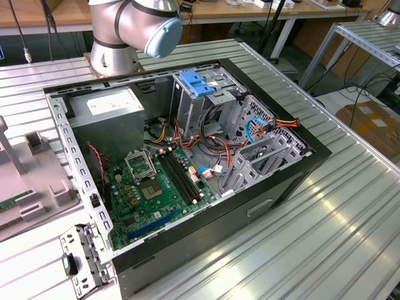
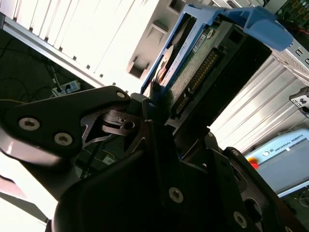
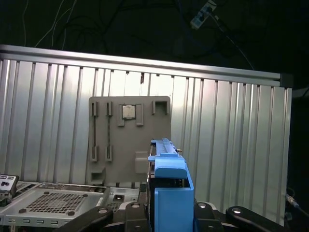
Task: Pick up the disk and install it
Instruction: 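Pick up the disk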
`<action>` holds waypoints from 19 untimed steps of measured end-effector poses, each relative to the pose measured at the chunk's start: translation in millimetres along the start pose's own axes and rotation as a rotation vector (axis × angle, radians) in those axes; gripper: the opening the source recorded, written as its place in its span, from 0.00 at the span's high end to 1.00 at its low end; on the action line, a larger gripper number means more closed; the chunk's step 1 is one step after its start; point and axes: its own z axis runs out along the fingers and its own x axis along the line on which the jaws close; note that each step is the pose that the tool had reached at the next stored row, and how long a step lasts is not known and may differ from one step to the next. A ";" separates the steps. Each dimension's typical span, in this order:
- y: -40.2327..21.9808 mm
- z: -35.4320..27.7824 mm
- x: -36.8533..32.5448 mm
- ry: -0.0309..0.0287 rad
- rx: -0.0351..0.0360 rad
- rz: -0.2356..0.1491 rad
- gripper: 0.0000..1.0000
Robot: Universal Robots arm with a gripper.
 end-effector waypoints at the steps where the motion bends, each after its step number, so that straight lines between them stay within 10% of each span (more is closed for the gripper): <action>1: -1.0 0.0 0.2 0.0000 0.0001 0.000 0.64; 19: -14.1 -0.8 2.8 0.0000 -0.0001 0.000 0.64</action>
